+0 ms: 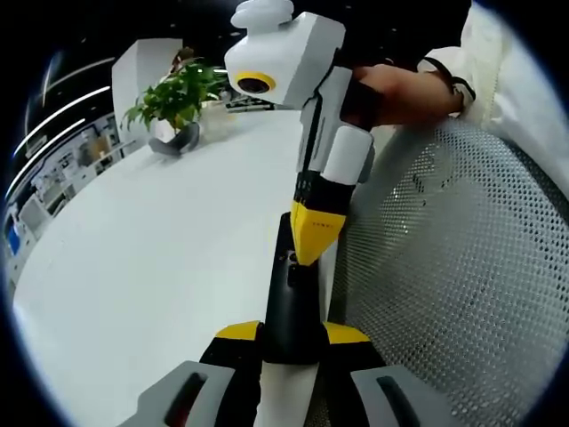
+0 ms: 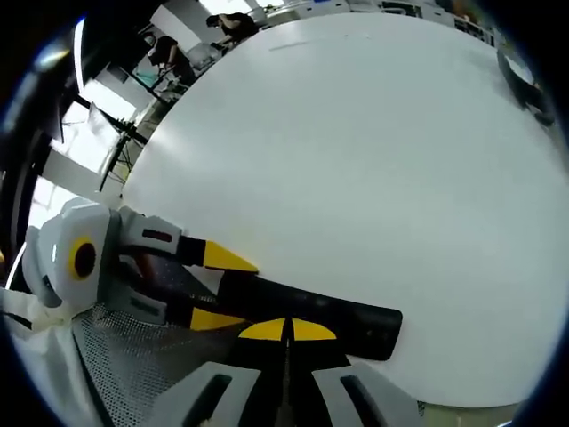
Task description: Press the specified remote control buttons in sequence, fully releasing each button before pressing the next.
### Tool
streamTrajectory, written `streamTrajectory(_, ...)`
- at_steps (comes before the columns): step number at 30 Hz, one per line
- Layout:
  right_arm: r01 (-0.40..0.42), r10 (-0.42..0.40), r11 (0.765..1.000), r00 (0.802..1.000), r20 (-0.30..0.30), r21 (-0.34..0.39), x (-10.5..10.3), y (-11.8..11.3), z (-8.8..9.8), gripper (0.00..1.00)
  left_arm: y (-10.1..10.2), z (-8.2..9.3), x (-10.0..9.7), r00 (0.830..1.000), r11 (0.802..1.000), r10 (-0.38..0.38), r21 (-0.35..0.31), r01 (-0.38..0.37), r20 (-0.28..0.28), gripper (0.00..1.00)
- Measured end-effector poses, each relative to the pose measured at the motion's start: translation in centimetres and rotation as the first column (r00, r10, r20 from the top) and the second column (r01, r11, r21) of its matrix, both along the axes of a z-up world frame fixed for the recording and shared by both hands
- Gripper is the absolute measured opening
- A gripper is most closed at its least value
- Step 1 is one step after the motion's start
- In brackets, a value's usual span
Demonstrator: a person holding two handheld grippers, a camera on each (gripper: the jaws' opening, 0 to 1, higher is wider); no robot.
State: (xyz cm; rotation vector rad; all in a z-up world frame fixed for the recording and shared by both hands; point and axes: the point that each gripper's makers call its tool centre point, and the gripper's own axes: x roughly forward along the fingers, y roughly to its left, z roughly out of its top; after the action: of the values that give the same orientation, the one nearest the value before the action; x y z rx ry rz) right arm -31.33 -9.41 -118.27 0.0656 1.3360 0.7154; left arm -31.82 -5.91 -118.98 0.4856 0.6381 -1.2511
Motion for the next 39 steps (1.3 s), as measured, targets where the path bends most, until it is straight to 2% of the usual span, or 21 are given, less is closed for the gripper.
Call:
streamTrajectory(13,0.046,-0.045,0.999,0.998,-0.034,0.012,-0.09,-0.28,0.07,0.00,0.03,-0.03,0.01,1.000,1.000,-0.002,0.000,0.002,0.000,0.25)
streamTrajectory(23,0.047,-0.046,0.999,0.998,-0.044,0.014,-0.33,-0.42,0.03,0.00,-0.06,0.00,-0.03,1.000,1.000,0.003,-0.010,-0.003,-0.006,0.25)
streamTrajectory(30,-0.002,0.001,1.000,1.000,-0.007,-0.004,-0.57,-0.41,-0.07,0.00,-0.03,-0.01,0.04,1.000,1.000,0.002,-0.011,-0.002,-0.006,0.25)
streamTrajectory(39,-0.020,0.020,1.000,1.000,-0.005,-0.011,-0.69,-0.58,-0.24,0.00,-0.03,-0.04,0.08,1.000,1.000,0.003,-0.008,-0.003,-0.012,0.25)
